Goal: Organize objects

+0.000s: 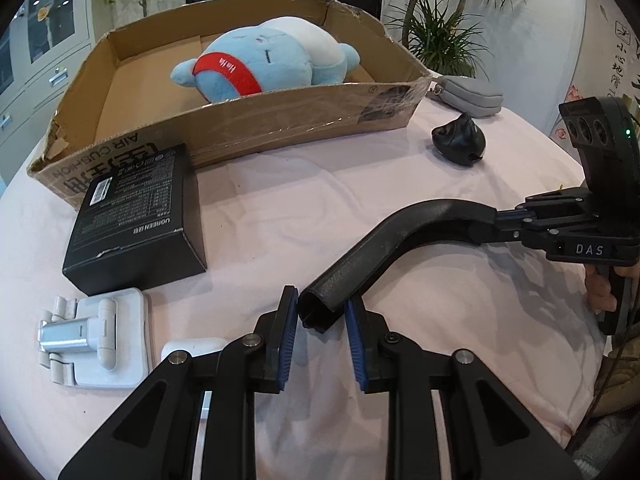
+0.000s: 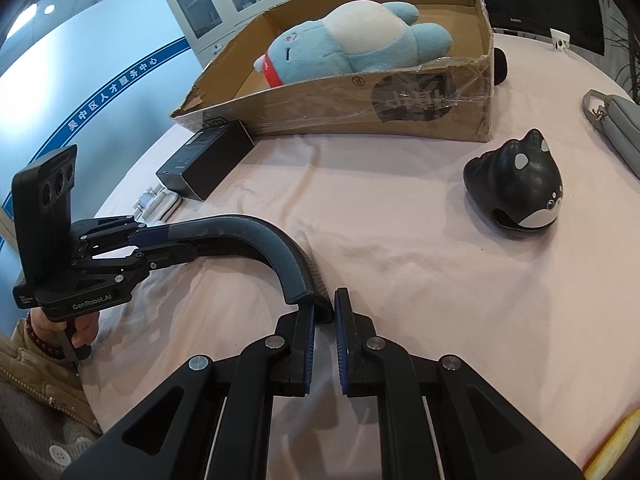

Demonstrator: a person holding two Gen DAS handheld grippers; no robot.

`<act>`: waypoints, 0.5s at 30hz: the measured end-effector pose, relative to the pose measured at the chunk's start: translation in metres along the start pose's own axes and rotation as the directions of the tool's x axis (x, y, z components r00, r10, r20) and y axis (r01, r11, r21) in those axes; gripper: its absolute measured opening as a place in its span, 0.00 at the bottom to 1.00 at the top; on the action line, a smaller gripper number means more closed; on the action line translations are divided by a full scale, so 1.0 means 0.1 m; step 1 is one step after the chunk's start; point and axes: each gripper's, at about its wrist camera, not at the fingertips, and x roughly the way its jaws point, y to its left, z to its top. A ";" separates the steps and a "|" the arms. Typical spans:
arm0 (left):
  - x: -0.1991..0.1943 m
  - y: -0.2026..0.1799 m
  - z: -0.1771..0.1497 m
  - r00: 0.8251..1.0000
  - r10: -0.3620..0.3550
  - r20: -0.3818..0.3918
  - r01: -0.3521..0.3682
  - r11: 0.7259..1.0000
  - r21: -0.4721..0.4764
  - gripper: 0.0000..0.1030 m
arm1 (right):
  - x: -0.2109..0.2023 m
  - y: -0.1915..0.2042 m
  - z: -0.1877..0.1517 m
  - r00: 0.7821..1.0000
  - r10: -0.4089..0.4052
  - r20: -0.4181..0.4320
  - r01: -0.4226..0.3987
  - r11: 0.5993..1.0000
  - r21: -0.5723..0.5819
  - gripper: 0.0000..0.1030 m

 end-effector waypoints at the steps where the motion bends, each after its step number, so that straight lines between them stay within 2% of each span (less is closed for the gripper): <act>1: -0.01 -0.01 0.01 1.000 0.003 0.003 -0.003 1.000 0.006 0.21 | -0.01 0.00 0.00 1.000 -0.005 0.001 0.005 1.000 0.002 0.07; 15: -0.22 -0.03 0.20 0.997 0.024 0.079 -0.026 0.999 0.031 0.21 | -0.27 0.15 0.12 0.998 -0.045 0.049 0.047 0.999 -0.026 0.07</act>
